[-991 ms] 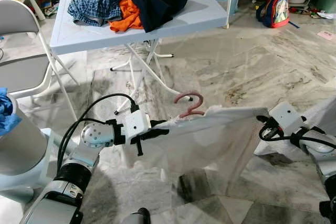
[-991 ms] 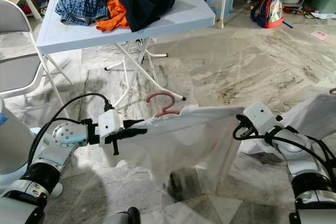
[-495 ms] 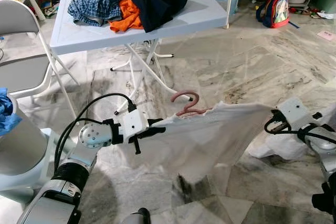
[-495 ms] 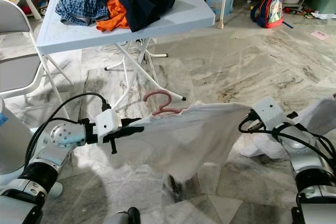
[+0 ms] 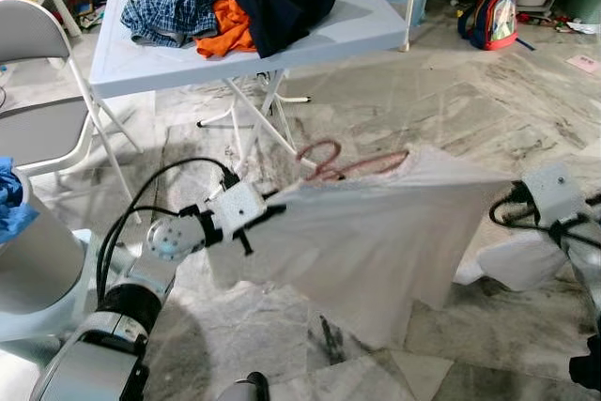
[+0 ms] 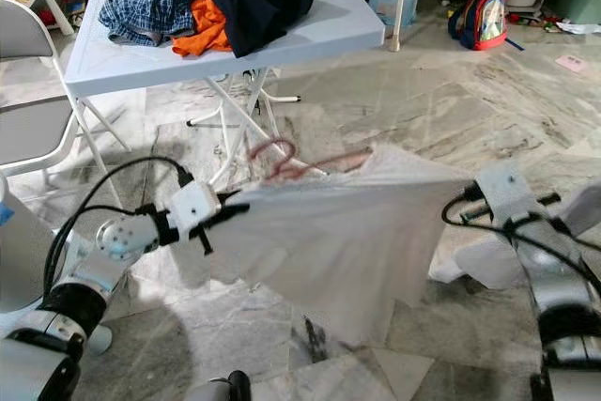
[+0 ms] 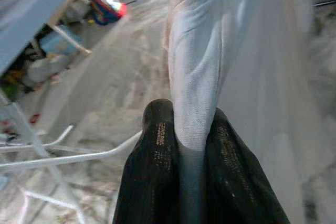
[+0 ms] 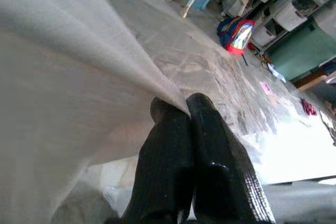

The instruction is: Hang hanger

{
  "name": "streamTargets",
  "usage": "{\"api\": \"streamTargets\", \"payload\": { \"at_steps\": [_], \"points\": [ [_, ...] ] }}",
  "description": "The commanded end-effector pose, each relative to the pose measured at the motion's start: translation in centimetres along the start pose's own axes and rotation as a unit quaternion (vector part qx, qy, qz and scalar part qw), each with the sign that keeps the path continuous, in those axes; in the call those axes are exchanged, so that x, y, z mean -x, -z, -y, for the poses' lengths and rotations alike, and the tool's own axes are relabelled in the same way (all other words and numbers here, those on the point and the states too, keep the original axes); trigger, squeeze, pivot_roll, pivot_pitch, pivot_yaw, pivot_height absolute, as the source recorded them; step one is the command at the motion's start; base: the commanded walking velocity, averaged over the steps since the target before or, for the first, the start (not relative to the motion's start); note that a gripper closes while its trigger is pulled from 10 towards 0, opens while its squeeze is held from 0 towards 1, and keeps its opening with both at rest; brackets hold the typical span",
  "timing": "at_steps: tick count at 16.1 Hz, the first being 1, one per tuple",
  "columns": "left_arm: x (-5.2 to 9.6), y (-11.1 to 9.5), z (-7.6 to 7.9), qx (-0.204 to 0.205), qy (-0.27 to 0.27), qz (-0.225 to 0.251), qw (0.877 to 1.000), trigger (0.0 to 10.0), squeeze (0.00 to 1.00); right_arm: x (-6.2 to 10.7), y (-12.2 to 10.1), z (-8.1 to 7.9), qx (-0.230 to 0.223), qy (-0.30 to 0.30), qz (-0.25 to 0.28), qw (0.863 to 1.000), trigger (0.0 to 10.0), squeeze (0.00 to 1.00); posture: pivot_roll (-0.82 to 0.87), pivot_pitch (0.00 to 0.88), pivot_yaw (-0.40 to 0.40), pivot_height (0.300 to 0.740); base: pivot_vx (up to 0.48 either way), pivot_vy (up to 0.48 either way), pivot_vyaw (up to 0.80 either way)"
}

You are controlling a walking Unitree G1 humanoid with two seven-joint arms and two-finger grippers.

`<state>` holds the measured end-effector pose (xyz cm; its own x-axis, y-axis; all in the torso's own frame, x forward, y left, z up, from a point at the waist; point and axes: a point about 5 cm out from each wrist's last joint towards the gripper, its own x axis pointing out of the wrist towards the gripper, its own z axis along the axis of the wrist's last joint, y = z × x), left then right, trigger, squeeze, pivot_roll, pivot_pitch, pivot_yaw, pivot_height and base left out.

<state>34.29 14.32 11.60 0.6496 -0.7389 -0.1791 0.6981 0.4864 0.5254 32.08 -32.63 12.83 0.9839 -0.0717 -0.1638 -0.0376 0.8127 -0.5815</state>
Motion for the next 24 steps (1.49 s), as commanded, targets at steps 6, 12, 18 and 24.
{"api": "streamTargets", "payload": {
  "at_steps": [6, 12, 18, 24],
  "points": [
    [0.2, 0.3, -0.7, 0.016, -0.04, -0.007, 0.999, 0.0, 0.0, 1.2, 2.9, -3.1, -0.035, -0.016, -0.046, 0.998, 0.0, 0.0, -0.01, 0.159, 0.054, 0.74, 0.0, 0.0, 0.0],
    [-0.7, -0.1, 0.2, 0.018, -0.041, 0.013, 0.999, 0.0, 0.0, 3.0, 1.4, -11.6, -0.028, -0.304, -0.004, 0.952, 10.0, 1.0, 0.0, 0.157, 0.05, 0.74, 0.0, 0.0, 0.0],
    [-0.7, 0.7, 1.5, 0.031, 0.024, -0.007, 0.999, 0.0, 0.0, 4.6, -1.4, -9.1, 0.088, -0.398, 0.027, 0.913, 10.0, 1.0, -0.01, 0.156, 0.05, 0.74, 0.0, 0.0, 0.0],
    [0.2, 2.0, 2.7, 0.049, 0.13, -0.053, 0.989, 0.0, 0.0, 4.0, -4.3, -6.7, 0.131, -0.348, 0.069, 0.926, 10.0, 1.0, -0.02, 0.156, 0.05, 0.74, 0.0, 0.0, 0.0]
  ]
}}
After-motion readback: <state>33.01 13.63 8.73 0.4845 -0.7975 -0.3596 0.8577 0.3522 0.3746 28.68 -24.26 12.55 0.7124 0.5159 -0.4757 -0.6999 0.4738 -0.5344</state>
